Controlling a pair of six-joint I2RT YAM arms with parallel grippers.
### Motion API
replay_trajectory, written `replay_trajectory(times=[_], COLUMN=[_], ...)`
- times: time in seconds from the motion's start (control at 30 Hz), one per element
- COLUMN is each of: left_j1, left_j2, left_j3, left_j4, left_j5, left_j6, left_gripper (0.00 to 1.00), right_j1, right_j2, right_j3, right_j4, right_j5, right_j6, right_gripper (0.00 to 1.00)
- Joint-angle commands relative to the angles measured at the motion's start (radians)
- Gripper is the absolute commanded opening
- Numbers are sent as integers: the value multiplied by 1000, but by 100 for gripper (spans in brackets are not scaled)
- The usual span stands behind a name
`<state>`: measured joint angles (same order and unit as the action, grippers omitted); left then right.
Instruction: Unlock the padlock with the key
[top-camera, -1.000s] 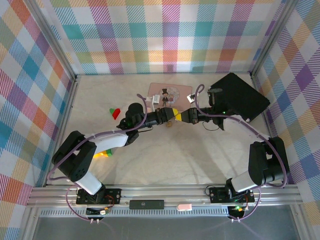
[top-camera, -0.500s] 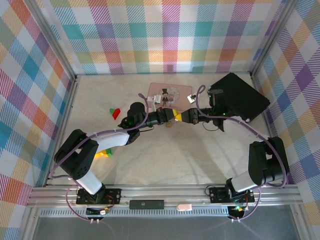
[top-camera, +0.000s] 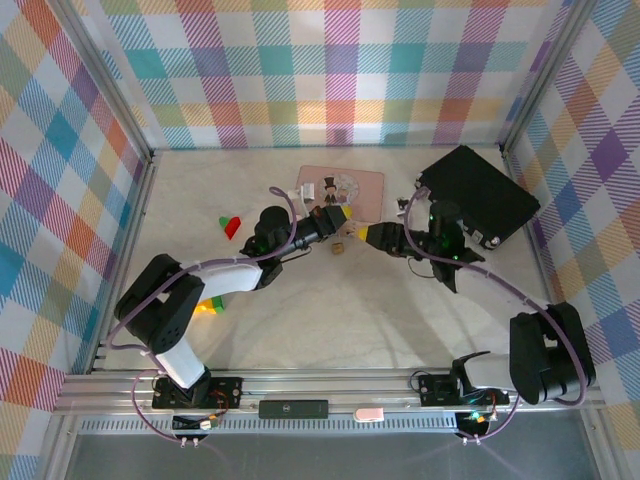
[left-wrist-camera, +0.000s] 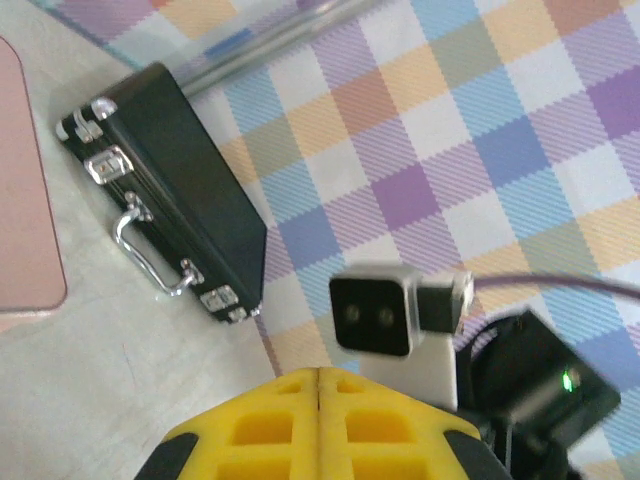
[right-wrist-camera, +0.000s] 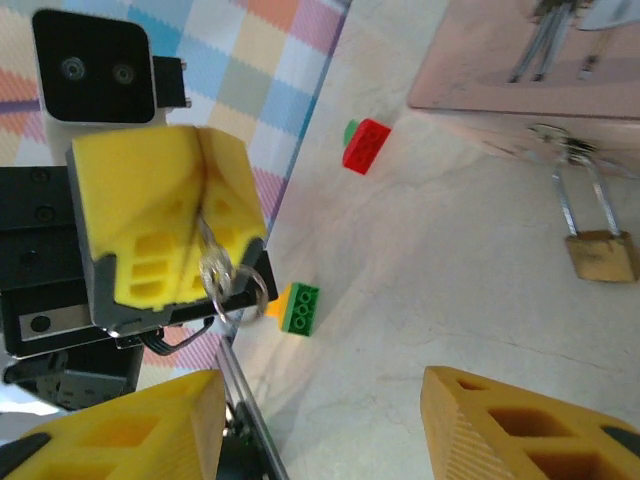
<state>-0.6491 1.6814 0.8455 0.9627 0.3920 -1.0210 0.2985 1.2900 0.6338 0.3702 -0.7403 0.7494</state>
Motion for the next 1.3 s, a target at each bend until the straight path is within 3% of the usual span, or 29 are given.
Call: replay_trajectory(times=[0.0,0.23,0.43,0.97,1.03,1.17,1.27], left_j1=[-17,-37,-46,-46,-47,-47,-47], left_j2=[27,21,21,24,23,27,36], left_j3=[-14,-14,-9,-24,-35,-53,-56], left_j4=[117,108,104,133,146,178,201], left_j5=[-51,-76,-81,-100,-113,-137,-145], left_j6=[-56,-47,-48,-51,-55,-70,-80], left_gripper=[0,0,0,0,0,0,0], right_j1=[33,58,68,81,82,83,92], right_j2=[-21,37,126,146,146,143,143], right_j3=[-44,-57,-57,-77,-76,-86,-91], right_j4=[214,398,558,609,609,605,618], right_j5=[111,153,135,152,153,156,163], right_j6=[122,198,275,291,296,307,314], right_gripper=[54,53,43,9,10,30,32])
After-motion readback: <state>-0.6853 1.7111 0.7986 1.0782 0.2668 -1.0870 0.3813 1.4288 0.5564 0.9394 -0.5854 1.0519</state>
